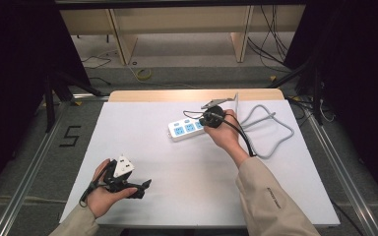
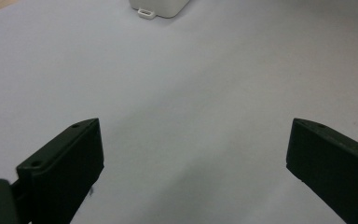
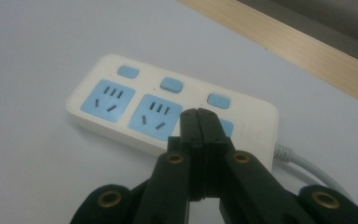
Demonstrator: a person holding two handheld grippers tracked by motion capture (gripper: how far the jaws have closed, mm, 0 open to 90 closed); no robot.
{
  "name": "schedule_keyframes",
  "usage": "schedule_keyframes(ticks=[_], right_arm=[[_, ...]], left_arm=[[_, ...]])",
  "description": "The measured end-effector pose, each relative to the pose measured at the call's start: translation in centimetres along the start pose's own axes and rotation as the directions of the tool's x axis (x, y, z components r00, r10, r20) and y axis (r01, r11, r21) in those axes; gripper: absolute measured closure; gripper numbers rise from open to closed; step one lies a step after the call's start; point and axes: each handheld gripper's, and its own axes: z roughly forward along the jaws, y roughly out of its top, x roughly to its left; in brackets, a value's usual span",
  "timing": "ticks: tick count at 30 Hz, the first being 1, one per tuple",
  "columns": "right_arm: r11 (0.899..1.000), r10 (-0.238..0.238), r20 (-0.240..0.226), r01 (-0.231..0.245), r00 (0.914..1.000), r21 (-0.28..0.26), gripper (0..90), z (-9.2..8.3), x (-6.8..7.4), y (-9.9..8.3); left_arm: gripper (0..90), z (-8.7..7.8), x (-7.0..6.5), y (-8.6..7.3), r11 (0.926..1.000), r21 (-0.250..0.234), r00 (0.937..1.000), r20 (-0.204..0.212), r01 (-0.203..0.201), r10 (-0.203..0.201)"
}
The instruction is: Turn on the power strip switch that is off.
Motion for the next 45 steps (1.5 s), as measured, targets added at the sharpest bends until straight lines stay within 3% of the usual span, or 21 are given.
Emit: schedule_keyframes(ticks=[32,45], right_arm=[[0.999,0.037,-0.006,-0.037,0.9993,0.020,90.0,2.0,0.0,0.8],[0.999,0.028,-0.008,-0.028,0.9996,0.025,90.0,2.4,0.2,1.4]], left_arm=[[3.6,0.0,0.0,0.0,1.0000,-0.004,1.0000,-0.001,0.007,-0.007],[3.6,0.0,0.0,0.0,1.0000,-0.003,1.0000,0.001,0.008,-0.008]])
